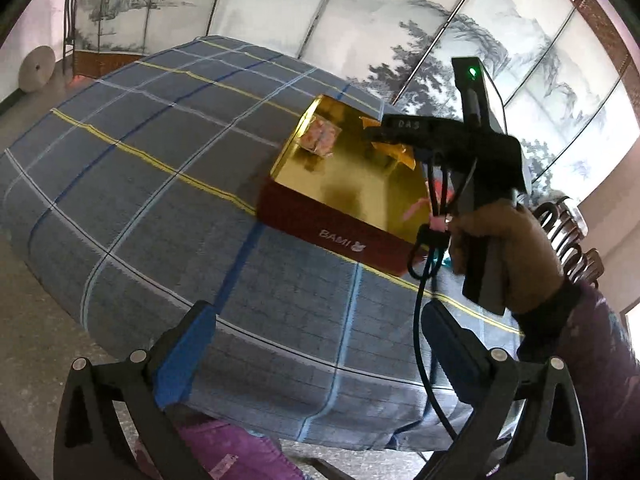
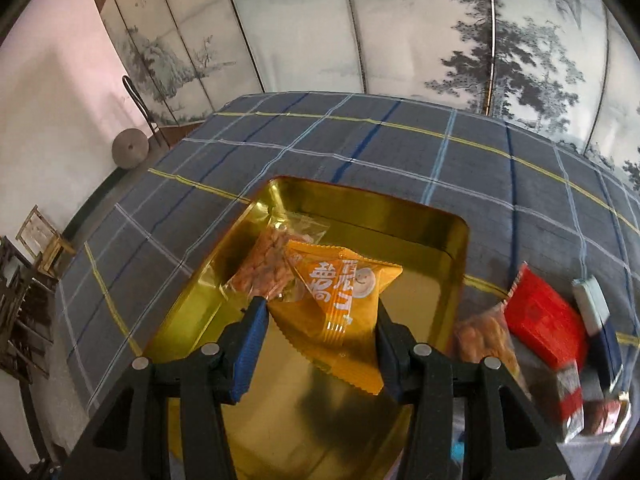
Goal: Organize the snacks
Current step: 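Carry the orange pastry into the gold tray and open the right gripper, then reach the left gripper to the pink patterned cube and grasp it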
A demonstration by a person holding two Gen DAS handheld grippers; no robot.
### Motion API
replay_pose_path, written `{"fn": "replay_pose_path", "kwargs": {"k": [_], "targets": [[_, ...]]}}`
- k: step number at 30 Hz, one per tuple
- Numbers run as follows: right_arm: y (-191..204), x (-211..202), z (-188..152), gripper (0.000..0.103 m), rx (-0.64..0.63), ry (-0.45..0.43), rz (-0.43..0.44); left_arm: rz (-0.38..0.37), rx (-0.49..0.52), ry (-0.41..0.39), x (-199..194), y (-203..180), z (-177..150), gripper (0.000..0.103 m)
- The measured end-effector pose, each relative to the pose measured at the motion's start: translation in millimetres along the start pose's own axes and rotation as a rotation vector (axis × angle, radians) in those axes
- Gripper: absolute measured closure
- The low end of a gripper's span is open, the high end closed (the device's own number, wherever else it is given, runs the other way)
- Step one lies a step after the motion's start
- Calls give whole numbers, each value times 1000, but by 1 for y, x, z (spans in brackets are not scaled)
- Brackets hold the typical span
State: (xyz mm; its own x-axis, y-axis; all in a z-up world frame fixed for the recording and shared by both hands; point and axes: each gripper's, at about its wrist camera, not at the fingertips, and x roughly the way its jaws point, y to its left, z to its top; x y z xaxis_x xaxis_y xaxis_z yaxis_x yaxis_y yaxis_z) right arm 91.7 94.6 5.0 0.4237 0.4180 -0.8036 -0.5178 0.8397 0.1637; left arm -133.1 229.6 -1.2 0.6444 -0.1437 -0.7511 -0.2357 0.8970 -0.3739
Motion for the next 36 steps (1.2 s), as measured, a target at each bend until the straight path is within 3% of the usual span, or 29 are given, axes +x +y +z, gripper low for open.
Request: {"fn": "replay_pose_path", "kwargs": {"k": [10, 14, 21, 24, 28, 31, 36], "targets": [[4, 26, 18, 50, 19, 20, 5, -13, 13, -1, 4, 2, 1, 2], [-4, 19, 16, 48, 49, -13, 58, -27, 20, 15, 6, -1, -1, 2], [1, 17, 24, 45, 9, -30, 49, -28, 48, -6, -2, -11, -2, 2], [-4, -12, 20, 45, 7, -103, 59, -10, 69, -25, -6, -15, -1, 2], [-46, -72, -14, 45, 12, -199, -24, -29, 127, 1, 1, -26, 0, 2], [-103, -118, -59, 43, 68, -238, -132, -62, 197, 37, 8, -44, -1, 2], [-208, -168, -143, 43, 216, -194, -391, -137, 368, 55, 13, -91, -4, 2]]}}
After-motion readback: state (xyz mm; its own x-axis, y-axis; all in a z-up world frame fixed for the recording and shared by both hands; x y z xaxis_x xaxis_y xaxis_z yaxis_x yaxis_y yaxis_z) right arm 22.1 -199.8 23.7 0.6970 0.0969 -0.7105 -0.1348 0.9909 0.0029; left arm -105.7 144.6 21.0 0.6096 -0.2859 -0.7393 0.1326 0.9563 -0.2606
